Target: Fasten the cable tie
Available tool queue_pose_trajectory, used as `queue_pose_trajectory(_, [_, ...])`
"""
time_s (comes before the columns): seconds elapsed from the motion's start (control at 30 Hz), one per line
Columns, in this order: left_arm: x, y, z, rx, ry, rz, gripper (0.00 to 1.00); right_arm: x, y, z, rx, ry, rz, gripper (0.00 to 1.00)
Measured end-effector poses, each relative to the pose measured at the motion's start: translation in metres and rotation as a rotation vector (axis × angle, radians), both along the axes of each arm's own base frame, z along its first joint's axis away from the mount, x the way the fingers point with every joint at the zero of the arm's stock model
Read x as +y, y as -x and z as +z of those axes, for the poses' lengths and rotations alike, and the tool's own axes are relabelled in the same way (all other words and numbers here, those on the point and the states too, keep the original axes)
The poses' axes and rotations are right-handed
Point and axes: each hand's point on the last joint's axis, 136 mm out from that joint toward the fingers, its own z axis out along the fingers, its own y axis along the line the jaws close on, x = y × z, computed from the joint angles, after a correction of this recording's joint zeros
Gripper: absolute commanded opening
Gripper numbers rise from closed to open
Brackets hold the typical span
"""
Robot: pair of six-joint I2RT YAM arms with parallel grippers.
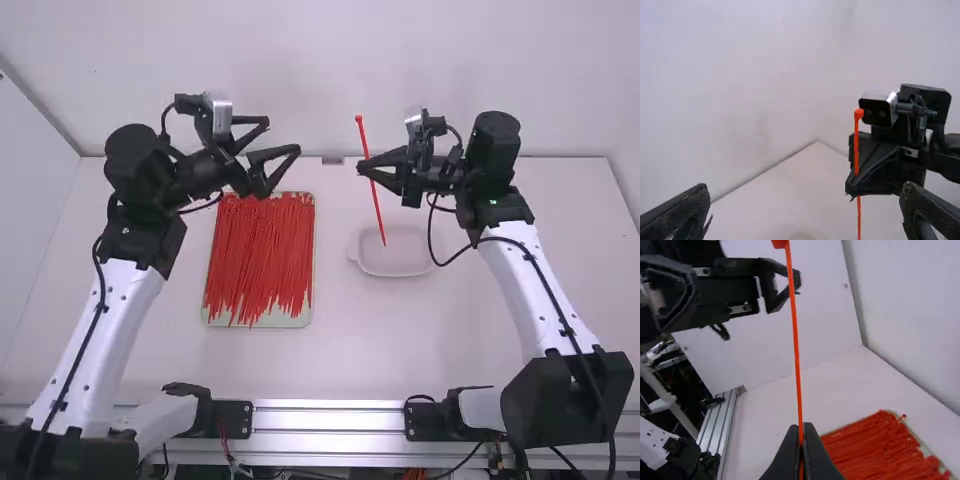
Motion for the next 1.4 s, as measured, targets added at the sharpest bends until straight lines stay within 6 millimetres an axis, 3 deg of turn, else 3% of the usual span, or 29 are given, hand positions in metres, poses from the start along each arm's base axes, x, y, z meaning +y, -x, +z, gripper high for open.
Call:
queue_pose_trajectory(0.3, [-0.027,-0.004,0.015,-0.038,-0.036,-0.265,0.99,0.011,0.016,0.031,-0.140,-0.050,0.090,0.00])
queue_pose_trajectory(0.6, [-0.045,0.020,0.050,-0.232,-0.039,-0.494,0.99,0.014,0.021,0.044,-0.165,-0.073,0.110,0.00])
queue_pose_trajectory(0.8, [-0.060,0.033,0.052,-0.190,-0.010,-0.576,1.00,0.027,0.024,0.047,-0.161,-0.086,0.109,0.00])
queue_pose_trajectory(1.0, [-0.065,0.036,0.050,-0.143,0.004,-0.595,0.90,0.040,0.030,0.051,-0.176,-0.098,0.125,0.00])
queue_pose_trajectory(1.17, [-0.065,0.032,0.049,-0.092,0.022,-0.581,0.74,0.046,0.035,0.054,-0.201,-0.107,0.136,0.00])
queue_pose_trajectory(1.4, [-0.064,0.029,0.060,-0.126,0.051,-0.557,0.68,0.052,0.032,0.069,-0.210,-0.150,0.093,0.00])
